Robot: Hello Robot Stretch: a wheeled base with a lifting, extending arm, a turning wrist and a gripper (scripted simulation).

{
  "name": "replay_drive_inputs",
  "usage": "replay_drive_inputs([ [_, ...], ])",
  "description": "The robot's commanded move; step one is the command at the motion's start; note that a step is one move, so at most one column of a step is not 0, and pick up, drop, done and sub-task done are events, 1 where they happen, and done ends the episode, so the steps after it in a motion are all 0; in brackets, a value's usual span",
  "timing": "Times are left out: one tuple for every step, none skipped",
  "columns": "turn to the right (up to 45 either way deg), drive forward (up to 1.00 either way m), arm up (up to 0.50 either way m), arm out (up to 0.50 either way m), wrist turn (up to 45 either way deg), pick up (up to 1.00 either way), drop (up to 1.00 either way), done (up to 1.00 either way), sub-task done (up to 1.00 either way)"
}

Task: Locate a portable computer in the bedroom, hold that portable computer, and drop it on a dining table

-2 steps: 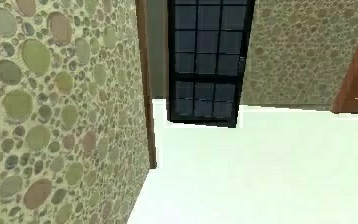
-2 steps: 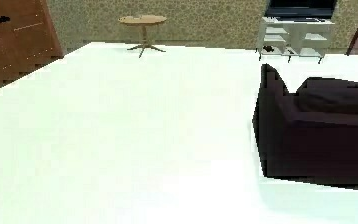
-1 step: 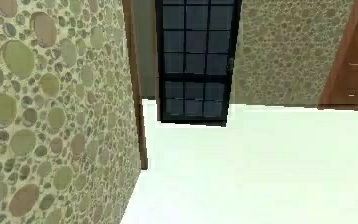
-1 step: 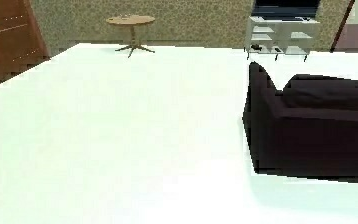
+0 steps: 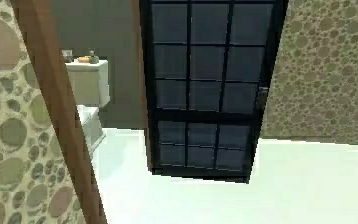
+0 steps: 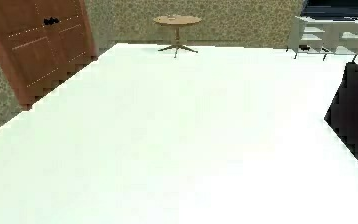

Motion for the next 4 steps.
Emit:
replay_drive_inputs([
  [0.0, 0.70, 0.00, 0.00, 0.0, 0.00, 0.00, 0.00, 0.00],
  [-45.0, 0.00, 0.00, 0.00, 0.0, 0.00, 0.00, 0.00, 0.00],
  [0.0, 0.55, 0.00, 0.00, 0.0, 0.00, 0.00, 0.00, 0.00],
  [-30.0, 0.00, 0.00, 0.00, 0.0, 0.00, 0.00, 0.00, 0.00],
])
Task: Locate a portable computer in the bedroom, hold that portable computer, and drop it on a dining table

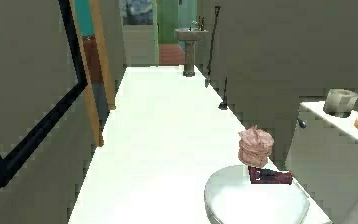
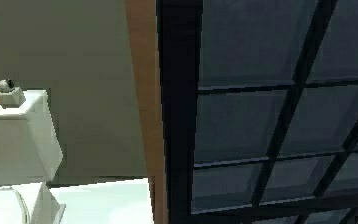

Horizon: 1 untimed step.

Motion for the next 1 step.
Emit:
replay_drive_inputs([
  [0.0, 0.05, 0.00, 0.00, 0.0, 0.00, 0.00, 0.00, 0.00],
])
